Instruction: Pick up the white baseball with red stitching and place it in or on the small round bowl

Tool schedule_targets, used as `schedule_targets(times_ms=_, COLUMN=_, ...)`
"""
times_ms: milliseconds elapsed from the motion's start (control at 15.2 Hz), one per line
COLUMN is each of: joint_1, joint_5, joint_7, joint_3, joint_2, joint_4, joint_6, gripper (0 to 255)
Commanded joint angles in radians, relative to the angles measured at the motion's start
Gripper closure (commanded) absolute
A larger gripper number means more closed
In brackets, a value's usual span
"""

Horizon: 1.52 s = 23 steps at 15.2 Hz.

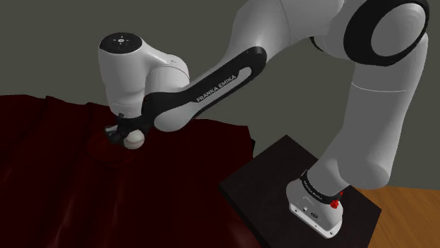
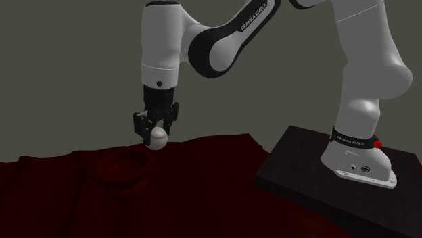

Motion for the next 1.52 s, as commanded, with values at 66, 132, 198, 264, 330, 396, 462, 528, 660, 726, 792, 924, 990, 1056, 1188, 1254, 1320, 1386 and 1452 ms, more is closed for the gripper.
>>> schedule_targets(times_ms=66, joint_1=0.031, joint_5=-0.027, joint_7=-0.030, joint_3=-0.028, joint_2=0.119, joint_4=0.178, joint_6=-0.065, gripper=255)
schedule_targets(times_ms=132, joint_1=0.042, joint_5=-0.032, joint_7=-0.043, joint_3=-0.036, joint_2=0.156, joint_4=0.238, joint_6=-0.088, gripper=255)
schedule_targets(times_ms=198, joint_1=0.054, joint_5=-0.036, joint_7=-0.056, joint_3=-0.043, joint_2=0.194, joint_4=0.301, joint_6=-0.113, gripper=255)
schedule_targets(times_ms=264, joint_1=0.067, joint_5=-0.040, joint_7=-0.070, joint_3=-0.050, joint_2=0.233, joint_4=0.367, joint_6=-0.139, gripper=255)
schedule_targets(times_ms=330, joint_1=0.081, joint_5=-0.043, joint_7=-0.086, joint_3=-0.057, joint_2=0.274, joint_4=0.438, joint_6=-0.166, gripper=255)
schedule_targets(times_ms=396, joint_1=0.097, joint_5=-0.045, joint_7=-0.103, joint_3=-0.064, joint_2=0.318, joint_4=0.514, joint_6=-0.196, gripper=255)
schedule_targets(times_ms=462, joint_1=0.127, joint_5=-0.048, joint_7=-0.135, joint_3=-0.076, joint_2=0.397, joint_4=0.657, joint_6=-0.251, gripper=255)
schedule_targets(times_ms=528, joint_1=0.127, joint_5=-0.050, joint_7=-0.133, joint_3=-0.079, joint_2=0.402, joint_4=0.652, joint_6=-0.242, gripper=255)
schedule_targets(times_ms=660, joint_1=0.128, joint_5=-0.055, joint_7=-0.127, joint_3=-0.084, joint_2=0.413, joint_4=0.643, joint_6=-0.223, gripper=255)
schedule_targets(times_ms=726, joint_1=0.128, joint_5=-0.058, joint_7=-0.124, joint_3=-0.086, joint_2=0.418, joint_4=0.639, joint_6=-0.214, gripper=255)
schedule_targets(times_ms=792, joint_1=0.129, joint_5=-0.061, joint_7=-0.122, joint_3=-0.088, joint_2=0.424, joint_4=0.636, joint_6=-0.205, gripper=255)
schedule_targets(times_ms=924, joint_1=0.130, joint_5=-0.067, joint_7=-0.116, joint_3=-0.093, joint_2=0.436, joint_4=0.629, joint_6=-0.188, gripper=255)
schedule_targets(times_ms=990, joint_1=0.131, joint_5=-0.069, joint_7=-0.114, joint_3=-0.095, joint_2=0.442, joint_4=0.627, joint_6=-0.179, gripper=255)
schedule_targets(times_ms=1056, joint_1=0.131, joint_5=-0.072, joint_7=-0.111, joint_3=-0.098, joint_2=0.449, joint_4=0.625, joint_6=-0.171, gripper=255)
schedule_targets(times_ms=1188, joint_1=0.133, joint_5=-0.078, joint_7=-0.106, joint_3=-0.102, joint_2=0.462, joint_4=0.621, joint_6=-0.155, gripper=255)
schedule_targets(times_ms=1254, joint_1=0.134, joint_5=-0.081, joint_7=-0.104, joint_3=-0.105, joint_2=0.469, joint_4=0.620, joint_6=-0.146, gripper=255)
schedule_targets(times_ms=1320, joint_1=0.135, joint_5=-0.084, joint_7=-0.101, joint_3=-0.108, joint_2=0.476, joint_4=0.619, joint_6=-0.139, gripper=255)
schedule_targets(times_ms=1386, joint_1=0.137, joint_5=-0.087, joint_7=-0.099, joint_3=-0.110, joint_2=0.483, joint_4=0.618, joint_6=-0.131, gripper=255)
schedule_targets(times_ms=1452, joint_1=0.137, joint_5=-0.087, joint_7=-0.098, joint_3=-0.111, joint_2=0.484, joint_4=0.617, joint_6=-0.129, gripper=255)
